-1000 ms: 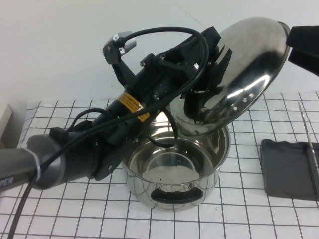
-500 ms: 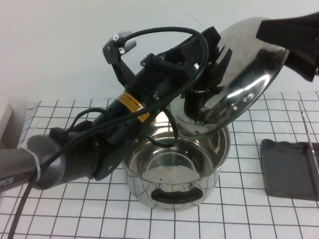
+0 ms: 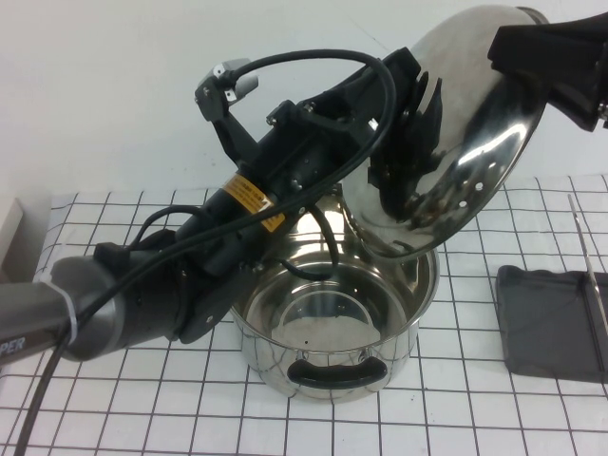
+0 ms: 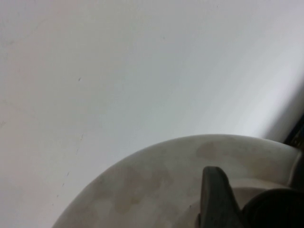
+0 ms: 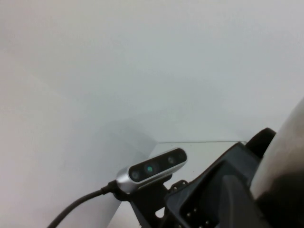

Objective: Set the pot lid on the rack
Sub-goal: Hand over the pot lid

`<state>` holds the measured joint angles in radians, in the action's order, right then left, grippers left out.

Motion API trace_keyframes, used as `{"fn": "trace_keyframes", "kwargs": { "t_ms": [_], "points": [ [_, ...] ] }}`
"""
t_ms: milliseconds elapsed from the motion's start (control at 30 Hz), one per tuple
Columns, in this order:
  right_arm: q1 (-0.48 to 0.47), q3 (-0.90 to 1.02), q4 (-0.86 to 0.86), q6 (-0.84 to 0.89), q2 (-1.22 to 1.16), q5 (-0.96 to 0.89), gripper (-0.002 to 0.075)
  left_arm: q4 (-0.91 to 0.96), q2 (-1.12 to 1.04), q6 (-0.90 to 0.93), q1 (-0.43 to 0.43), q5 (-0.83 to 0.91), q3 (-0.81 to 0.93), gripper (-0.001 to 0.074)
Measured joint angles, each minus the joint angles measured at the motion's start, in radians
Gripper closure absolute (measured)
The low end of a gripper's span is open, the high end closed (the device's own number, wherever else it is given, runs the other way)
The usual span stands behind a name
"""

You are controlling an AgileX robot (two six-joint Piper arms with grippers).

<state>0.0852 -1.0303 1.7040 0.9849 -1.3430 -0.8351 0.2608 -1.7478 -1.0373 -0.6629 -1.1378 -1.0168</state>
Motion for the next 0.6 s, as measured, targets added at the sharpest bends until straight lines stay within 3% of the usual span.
{"fn": "trace_keyframes", "kwargs": {
  "t_ms": [367,500,600],
  "points": [
    [0.000,0.000,-0.002,0.019,0.000,-0.006,0.0540,0.043,0.000,0.008,0.006,-0.002,0.000,0.0405],
    [0.000,-0.001,-0.006,0.055,0.000,-0.006,0.0681,0.061,-0.002,0.014,0.007,0.007,0.000,0.0210],
    [0.000,-0.001,-0.028,0.083,-0.002,0.019,0.0702,0.063,0.000,0.024,0.007,-0.004,0.000,0.0122]
  ]
}}
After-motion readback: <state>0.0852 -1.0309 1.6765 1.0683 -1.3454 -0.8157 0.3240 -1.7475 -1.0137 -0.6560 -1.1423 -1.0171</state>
